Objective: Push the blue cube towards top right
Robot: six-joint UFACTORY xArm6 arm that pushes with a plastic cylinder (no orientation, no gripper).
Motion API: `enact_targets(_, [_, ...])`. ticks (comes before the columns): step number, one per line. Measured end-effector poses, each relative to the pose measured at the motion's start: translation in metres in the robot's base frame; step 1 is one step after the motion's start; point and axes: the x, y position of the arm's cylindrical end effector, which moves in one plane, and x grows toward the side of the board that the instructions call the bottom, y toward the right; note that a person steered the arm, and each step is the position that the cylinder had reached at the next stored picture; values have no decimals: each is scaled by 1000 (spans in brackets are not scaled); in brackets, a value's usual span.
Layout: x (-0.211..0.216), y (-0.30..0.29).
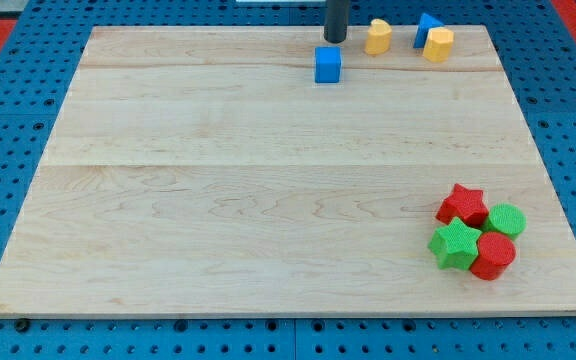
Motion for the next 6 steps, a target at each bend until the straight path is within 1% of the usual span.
enact_targets(3, [0,59])
enact_targets(4, [1,53])
enact_targets(5, [4,-12])
enact_targets(6, [8,-95])
